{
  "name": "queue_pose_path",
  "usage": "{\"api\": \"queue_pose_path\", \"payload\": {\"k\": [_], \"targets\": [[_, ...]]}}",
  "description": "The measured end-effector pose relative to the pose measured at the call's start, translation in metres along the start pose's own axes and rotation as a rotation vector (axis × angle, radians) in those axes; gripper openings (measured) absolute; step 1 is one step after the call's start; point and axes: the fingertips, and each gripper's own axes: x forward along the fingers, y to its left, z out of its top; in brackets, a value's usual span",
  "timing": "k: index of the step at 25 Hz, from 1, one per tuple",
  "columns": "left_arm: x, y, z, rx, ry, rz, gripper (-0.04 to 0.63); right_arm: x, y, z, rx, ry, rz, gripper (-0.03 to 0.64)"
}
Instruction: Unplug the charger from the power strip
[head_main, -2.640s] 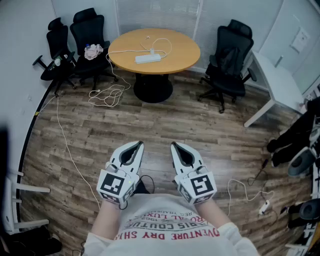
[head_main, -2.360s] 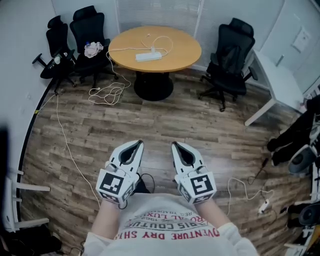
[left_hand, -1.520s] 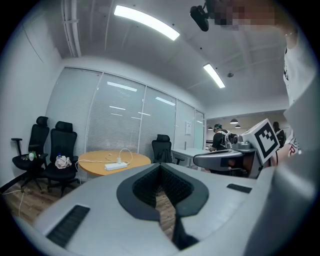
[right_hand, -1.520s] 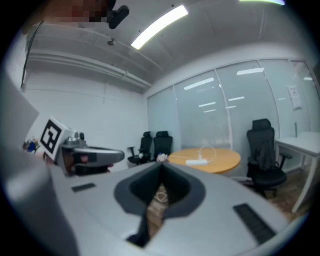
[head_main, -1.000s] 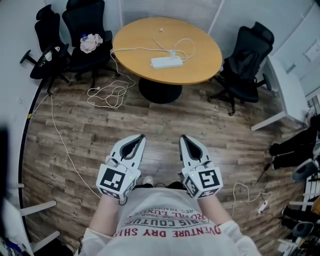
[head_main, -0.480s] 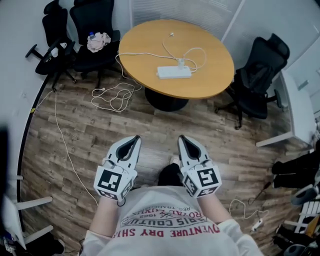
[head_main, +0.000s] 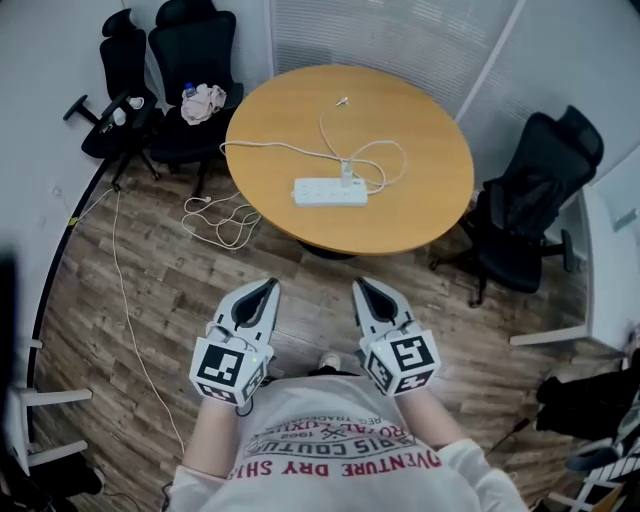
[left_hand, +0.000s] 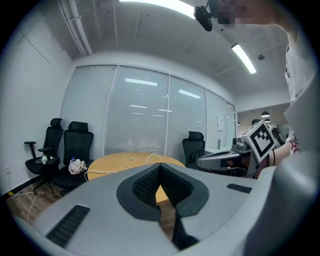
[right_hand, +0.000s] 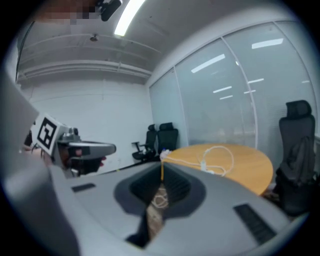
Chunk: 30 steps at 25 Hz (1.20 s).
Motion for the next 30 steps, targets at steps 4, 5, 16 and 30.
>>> {"api": "queue_pose_path", "payload": {"k": [4,5,16,30], "targets": [[0.048,-0.016,-0.006,0.001,0.026,0.002,0.034,0.011,-0.052,-0.008,0.013,0.049,0.006,0.029],[0.058,-0.016,-0.008,0.002,0.041,0.001,0.034,0.015,-0.064,-0.009,0.027,0.059,0.002,0.029],[0.165,0.037,-0.010,-0.009,0.102,-0.042,0.034,0.091,-0.136,-0.010,0.078,0.130,-0.060,0.029],[0.309,0.114,-0.064,0.056,0.258,-0.249,0.034,0.222,-0.194,-0.030,0.101,0.301,-0.158,0.029]]}}
